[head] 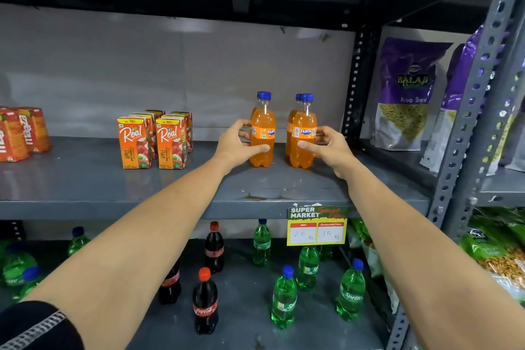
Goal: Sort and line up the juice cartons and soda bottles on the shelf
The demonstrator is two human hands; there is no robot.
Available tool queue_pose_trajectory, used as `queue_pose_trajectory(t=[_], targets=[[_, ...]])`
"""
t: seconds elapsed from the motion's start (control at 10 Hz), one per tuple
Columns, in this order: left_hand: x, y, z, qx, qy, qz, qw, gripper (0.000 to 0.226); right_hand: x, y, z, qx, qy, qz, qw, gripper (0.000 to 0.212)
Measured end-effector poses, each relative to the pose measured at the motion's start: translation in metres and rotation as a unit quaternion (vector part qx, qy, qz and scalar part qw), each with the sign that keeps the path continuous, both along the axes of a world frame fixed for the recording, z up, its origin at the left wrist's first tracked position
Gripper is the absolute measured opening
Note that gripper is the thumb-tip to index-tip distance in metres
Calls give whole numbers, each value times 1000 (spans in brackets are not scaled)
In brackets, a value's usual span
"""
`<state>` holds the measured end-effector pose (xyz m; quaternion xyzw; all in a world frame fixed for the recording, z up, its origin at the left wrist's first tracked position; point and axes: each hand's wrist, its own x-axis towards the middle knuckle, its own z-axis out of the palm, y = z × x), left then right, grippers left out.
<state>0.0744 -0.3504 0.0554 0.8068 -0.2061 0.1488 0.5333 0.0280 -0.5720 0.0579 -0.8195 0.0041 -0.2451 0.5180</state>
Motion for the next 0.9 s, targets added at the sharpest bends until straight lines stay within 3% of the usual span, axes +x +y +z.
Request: queue_pose_trajectory(t=[0.7,0.9], targets=[[-8,-5,-2,29,3,-35,999,79,-4,8,-5,-23,7,2,1000,63],[-16,2,-2,54,-25,31,998,80,-12,10,-2,-32,-57,-72,995,68]])
